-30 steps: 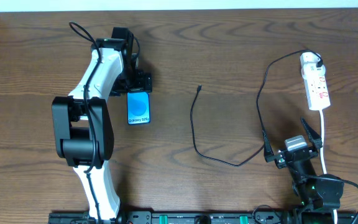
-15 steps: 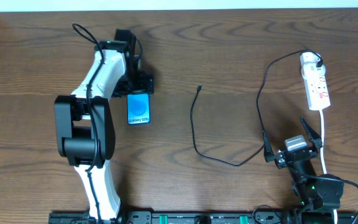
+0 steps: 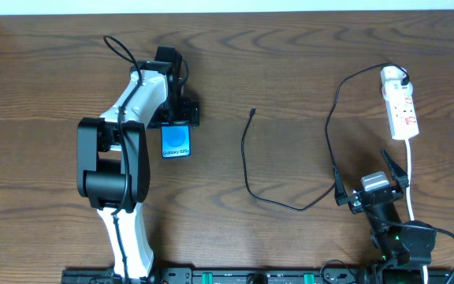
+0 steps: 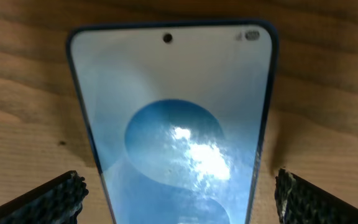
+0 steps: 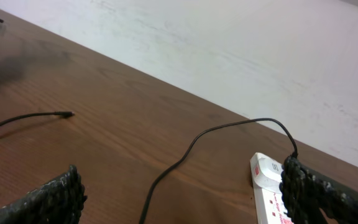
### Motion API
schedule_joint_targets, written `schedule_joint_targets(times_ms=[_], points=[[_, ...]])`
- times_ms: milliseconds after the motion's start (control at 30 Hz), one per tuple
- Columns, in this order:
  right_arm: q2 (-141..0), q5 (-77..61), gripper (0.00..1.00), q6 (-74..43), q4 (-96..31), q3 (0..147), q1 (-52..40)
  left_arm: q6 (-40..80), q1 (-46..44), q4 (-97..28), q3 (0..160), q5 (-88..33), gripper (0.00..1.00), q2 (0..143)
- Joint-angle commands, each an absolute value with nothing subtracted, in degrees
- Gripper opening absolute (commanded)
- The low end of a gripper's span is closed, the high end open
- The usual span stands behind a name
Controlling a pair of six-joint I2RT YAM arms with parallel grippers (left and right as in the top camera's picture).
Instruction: Plug charger to phone and switch on socket
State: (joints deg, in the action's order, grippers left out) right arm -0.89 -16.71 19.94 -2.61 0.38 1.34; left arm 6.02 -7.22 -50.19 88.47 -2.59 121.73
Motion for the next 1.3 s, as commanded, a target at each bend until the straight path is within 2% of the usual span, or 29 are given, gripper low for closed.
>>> schedule_joint_targets(times_ms=[0, 800, 1000, 1267], points=[[-0.6, -16.8, 0.99, 19.5, -2.9, 0.3, 0.9, 7.4, -7.1, -49.1, 87.7, -0.6, 0.99, 122.5], [-0.6, -16.8, 0.99, 19.5, -2.9, 0.3, 0.9, 10.5, -7.1, -45.8, 80.9, -1.2, 0.98, 122.5], [-0.6, -16.8, 0.99, 19.6, -2.9, 0.3, 0.9, 10.4, -7.1, -45.7, 80.8, -4.5, 0.98, 122.5], [-0.6, -16.8, 0.99, 19.5, -2.9, 0.3, 0.9, 10.4, -7.0, -45.3, 80.8, -4.4, 0.94, 122.5]])
